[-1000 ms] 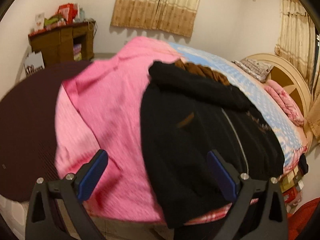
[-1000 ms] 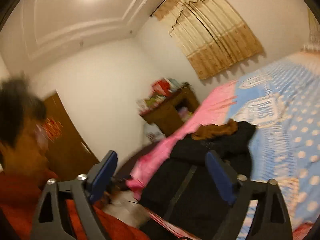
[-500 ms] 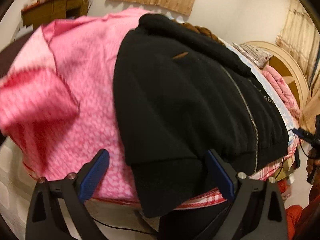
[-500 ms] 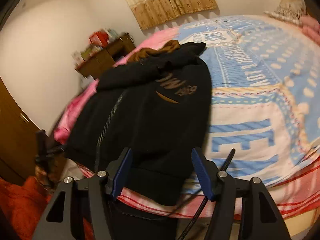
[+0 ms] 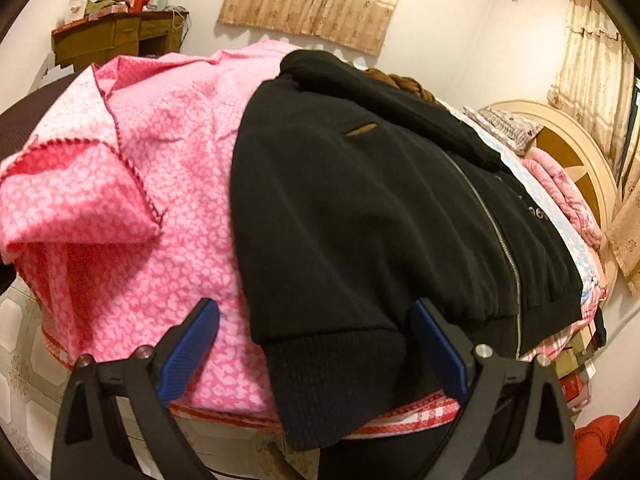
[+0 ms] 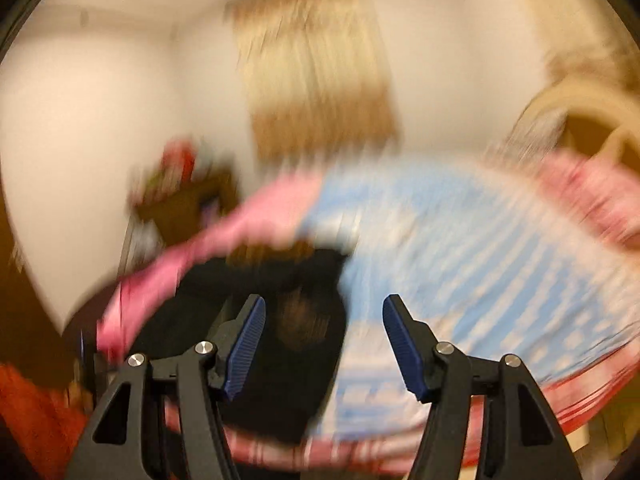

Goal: Fold large clothes

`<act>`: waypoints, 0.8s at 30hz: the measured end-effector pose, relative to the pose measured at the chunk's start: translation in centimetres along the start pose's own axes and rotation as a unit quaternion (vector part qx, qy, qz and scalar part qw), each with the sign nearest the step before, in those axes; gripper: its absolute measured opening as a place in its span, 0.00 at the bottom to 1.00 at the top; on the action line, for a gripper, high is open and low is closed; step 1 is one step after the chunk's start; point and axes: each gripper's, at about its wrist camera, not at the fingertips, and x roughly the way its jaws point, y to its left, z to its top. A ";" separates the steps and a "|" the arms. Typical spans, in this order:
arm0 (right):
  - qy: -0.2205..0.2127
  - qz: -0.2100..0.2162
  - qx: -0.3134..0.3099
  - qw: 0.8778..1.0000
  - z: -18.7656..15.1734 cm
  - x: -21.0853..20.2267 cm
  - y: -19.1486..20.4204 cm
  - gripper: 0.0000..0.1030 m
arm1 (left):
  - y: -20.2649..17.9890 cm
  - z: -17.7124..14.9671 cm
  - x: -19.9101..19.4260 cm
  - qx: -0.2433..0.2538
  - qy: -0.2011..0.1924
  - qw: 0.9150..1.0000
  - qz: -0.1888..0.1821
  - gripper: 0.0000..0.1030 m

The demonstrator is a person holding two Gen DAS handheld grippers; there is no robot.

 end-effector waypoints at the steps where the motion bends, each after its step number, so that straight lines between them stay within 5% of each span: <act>1: -0.026 -0.004 0.008 1.000 0.7 -0.9 -0.1 0.61 | 0.2 0.0 -0.3 0.000 -0.003 1.000 0.001 0.84; 2: -0.058 0.002 0.039 0.998 1.3 -1.9 -0.6 0.61 | 0.2 0.2 -0.6 0.000 -0.008 1.000 0.003 0.82; 4: -0.079 0.088 0.121 0.986 0.9 -2.0 -2.2 0.61 | 0.2 0.4 -1.4 0.006 -0.020 1.000 0.021 0.82; 5: -0.048 0.153 0.180 0.970 0.0 -0.6 -3.3 0.61 | 0.2 0.4 -1.9 0.015 -0.028 0.999 0.029 0.82; 7: 0.065 0.203 0.239 0.947 -2.6 3.2 -4.1 0.61 | 0.5 0.3 -2.5 0.019 -0.039 0.999 0.029 0.85; 10: 0.228 0.133 0.185 0.947 -9.9 8.5 -2.4 0.61 | 1.6 0.3 -2.3 -0.023 -0.028 0.999 -0.003 0.87; 14: 0.388 0.117 0.194 0.893 -21.9 13.8 -1.0 0.61 | 1.6 -0.3 -1.1 -0.036 0.000 0.999 -0.015 0.87; 17: 0.430 0.097 0.189 0.877 -27.2 15.7 -0.5 0.61 | 0.6 -0.7 -0.6 -0.016 0.004 1.000 -0.021 0.87; 20: 0.449 0.084 0.164 0.874 -29.2 16.8 0.1 0.61 | -0.5 -1.0 -0.2 0.009 -0.001 1.000 -0.018 0.87; 24: 0.456 0.126 0.167 0.865 -30.5 18.1 0.9 0.61 | -0.7 -1.0 0.1 0.006 0.002 1.000 -0.029 0.84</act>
